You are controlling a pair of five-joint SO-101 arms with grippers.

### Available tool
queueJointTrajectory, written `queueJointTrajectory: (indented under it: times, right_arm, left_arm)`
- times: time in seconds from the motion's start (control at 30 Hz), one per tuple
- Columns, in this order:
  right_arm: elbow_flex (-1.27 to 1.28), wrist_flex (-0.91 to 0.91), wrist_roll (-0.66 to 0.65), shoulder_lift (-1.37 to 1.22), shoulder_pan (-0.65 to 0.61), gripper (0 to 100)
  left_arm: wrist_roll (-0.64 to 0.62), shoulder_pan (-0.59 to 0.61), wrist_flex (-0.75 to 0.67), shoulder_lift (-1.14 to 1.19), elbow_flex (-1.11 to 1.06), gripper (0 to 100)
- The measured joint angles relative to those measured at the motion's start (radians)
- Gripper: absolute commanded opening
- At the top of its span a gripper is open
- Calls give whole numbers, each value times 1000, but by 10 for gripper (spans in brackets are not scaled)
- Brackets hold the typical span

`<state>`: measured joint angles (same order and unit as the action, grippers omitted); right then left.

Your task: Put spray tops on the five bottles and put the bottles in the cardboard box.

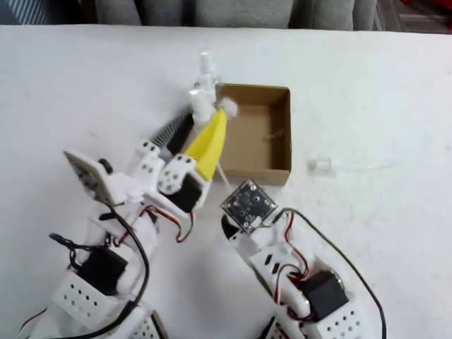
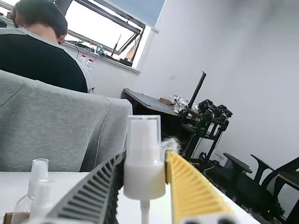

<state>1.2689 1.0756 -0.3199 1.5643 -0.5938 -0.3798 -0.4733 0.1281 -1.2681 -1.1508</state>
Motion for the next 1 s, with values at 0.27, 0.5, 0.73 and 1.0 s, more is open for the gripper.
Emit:
queueJointTrajectory:
  times: [0.27,0.5,0.73,1.0]
  right_arm:
    - [58,25,0,103,0,16]
    - [61,23,0,71,0,16]
    - [61,-48,0,-66,0,16]
    - [61,-69,11,-86,38,16]
  left_arm:
    - [28,-66,0,-3,-12,21]
    - [32,-68,0,-3,-12,21]
    - [32,-68,0,-3,-12,21]
    - [32,-68,0,-3,-17,21]
